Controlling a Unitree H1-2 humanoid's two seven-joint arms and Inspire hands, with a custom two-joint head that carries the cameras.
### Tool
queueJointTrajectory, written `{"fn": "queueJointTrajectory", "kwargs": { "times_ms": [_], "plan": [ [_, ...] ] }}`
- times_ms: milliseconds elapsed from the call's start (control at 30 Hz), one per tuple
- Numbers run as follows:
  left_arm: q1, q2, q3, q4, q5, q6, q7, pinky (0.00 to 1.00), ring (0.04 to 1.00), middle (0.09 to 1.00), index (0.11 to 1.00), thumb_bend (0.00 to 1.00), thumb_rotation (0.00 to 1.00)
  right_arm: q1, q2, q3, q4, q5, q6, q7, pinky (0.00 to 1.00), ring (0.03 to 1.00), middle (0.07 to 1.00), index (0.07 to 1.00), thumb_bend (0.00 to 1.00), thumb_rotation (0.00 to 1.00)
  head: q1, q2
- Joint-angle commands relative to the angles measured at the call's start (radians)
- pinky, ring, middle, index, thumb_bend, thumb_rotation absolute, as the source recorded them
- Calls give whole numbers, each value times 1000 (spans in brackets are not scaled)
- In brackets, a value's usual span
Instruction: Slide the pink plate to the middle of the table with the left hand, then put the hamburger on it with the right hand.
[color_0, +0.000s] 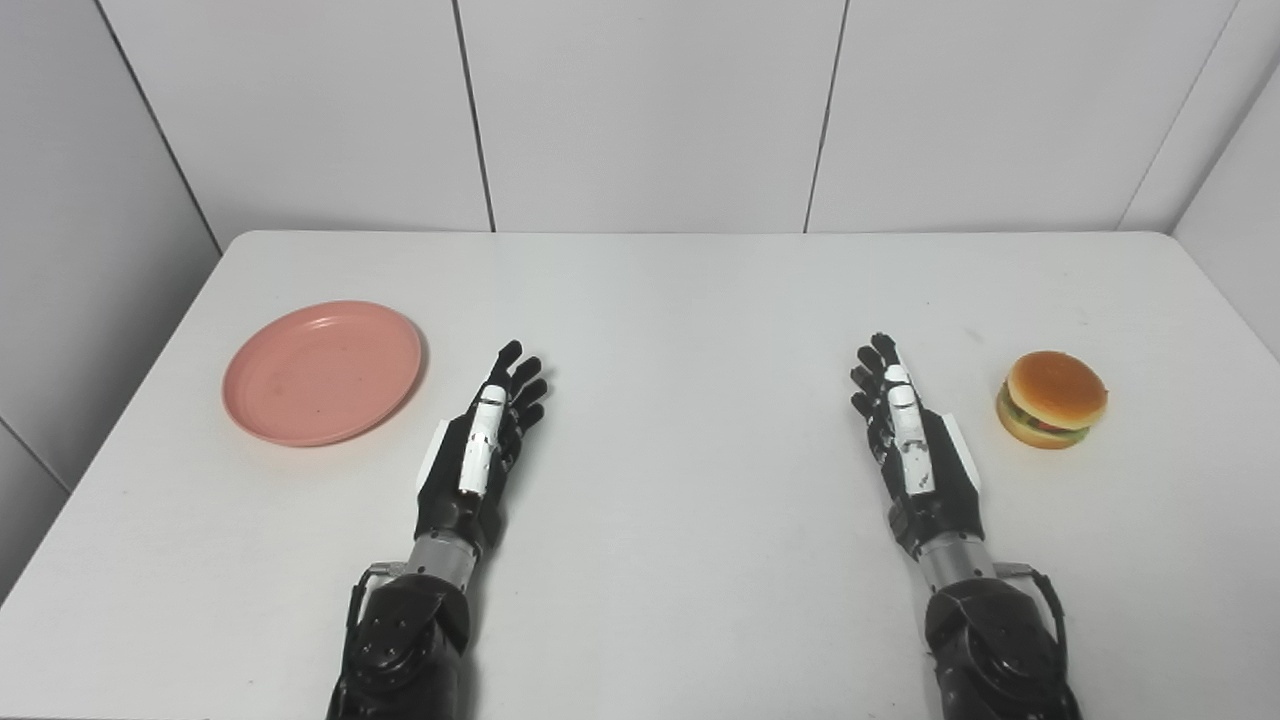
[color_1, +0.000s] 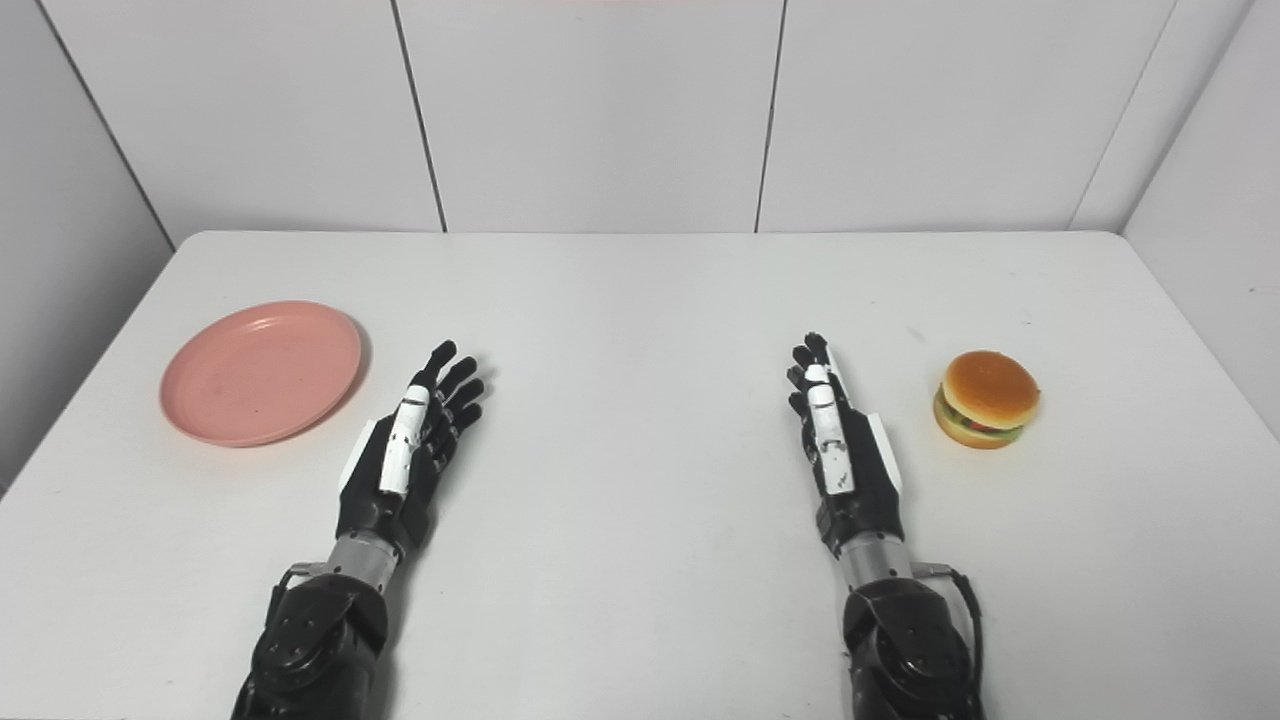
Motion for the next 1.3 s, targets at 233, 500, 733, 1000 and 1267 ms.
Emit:
{"fn": "queueJointTrajectory", "kwargs": {
  "times_ms": [233,500,733,1000,1267],
  "plan": [
    [-6,2,-4,-7,3,8,1,945,934,942,941,383,1000,9,-1,-4,19,8,-45,2,993,974,976,986,263,1000,1,0],
    [-8,2,-4,-6,5,11,3,944,932,940,938,384,1000,9,0,-5,19,14,-43,4,986,971,975,986,255,1000,1,-1],
    [-8,4,-6,-1,4,5,-2,947,935,942,941,387,1000,7,-3,-3,28,7,-55,4,981,970,973,986,267,1000,2,-2],
    [-6,1,-8,0,10,4,3,946,933,941,941,387,1000,9,-6,-2,27,5,-56,4,986,972,973,984,267,1000,11,-8],
    [-5,-8,-20,24,20,-18,1,951,938,947,943,392,1000,14,-18,-7,46,18,-79,20,986,976,977,989,280,1000,79,-47]
  ]
}}
